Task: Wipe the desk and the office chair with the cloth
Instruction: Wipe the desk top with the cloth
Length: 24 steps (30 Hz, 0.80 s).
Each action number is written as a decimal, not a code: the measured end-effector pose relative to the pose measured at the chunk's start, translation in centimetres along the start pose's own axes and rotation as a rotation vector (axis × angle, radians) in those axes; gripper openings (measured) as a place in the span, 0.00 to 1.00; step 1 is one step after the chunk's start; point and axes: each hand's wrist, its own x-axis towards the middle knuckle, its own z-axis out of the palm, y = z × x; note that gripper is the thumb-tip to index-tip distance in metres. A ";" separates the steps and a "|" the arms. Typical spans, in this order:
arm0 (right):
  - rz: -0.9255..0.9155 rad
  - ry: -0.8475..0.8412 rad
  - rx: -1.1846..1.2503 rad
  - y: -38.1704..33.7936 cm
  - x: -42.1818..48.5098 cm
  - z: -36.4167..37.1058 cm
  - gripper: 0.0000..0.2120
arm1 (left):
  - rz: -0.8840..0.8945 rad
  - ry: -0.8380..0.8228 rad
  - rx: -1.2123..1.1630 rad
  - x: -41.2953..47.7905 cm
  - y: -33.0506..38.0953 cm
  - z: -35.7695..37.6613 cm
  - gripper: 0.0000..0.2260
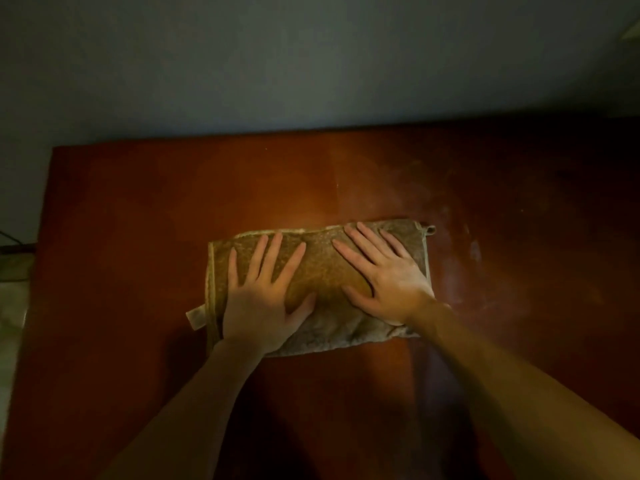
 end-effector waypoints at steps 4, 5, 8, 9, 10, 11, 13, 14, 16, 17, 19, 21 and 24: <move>-0.041 -0.009 -0.006 1.7 2.7 -0.5 0.37 | -0.015 0.032 -0.001 2.3 -0.6 -0.2 0.35; -0.049 -0.006 -0.013 2.0 3.4 -0.6 0.37 | -0.022 0.028 0.001 2.9 -0.8 -0.2 0.36; -0.057 0.017 -0.010 3.0 5.4 -0.7 0.37 | -0.051 0.009 0.012 4.8 -1.6 -0.1 0.36; -0.059 0.025 -0.010 3.2 5.9 -0.7 0.37 | -0.060 0.001 0.018 5.4 -1.8 -0.1 0.36; -0.058 0.031 -0.007 3.5 6.5 -0.7 0.37 | -0.066 -0.007 0.022 6.0 -2.1 -0.1 0.36; -0.054 0.036 -0.002 3.7 7.1 -0.7 0.37 | -0.069 -0.013 0.025 6.7 -2.4 -0.1 0.36; -0.040 0.046 0.008 4.1 8.1 -0.7 0.36 | -0.062 -0.019 0.021 8.0 -3.1 -0.2 0.36; -0.028 0.058 0.010 4.2 8.5 -0.7 0.36 | -0.049 -0.016 0.021 8.7 -3.5 -0.3 0.36; 0.004 0.095 0.006 4.5 9.1 -0.6 0.36 | -0.003 -0.011 0.032 10.7 -4.4 -0.3 0.36; 0.023 0.112 0.004 4.5 9.3 -0.5 0.36 | 0.025 -0.007 0.041 11.8 -4.9 -0.4 0.36; 0.079 0.135 0.003 4.3 9.5 -0.4 0.35 | 0.088 0.002 0.055 13.9 -5.7 -0.6 0.36; 0.144 0.158 -0.003 4.2 9.6 -0.3 0.35 | 0.155 0.009 0.053 15.7 -6.4 -0.6 0.35; 0.223 0.170 0.001 3.9 10.0 -0.4 0.35 | 0.255 -0.013 0.036 18.4 -7.2 -0.8 0.35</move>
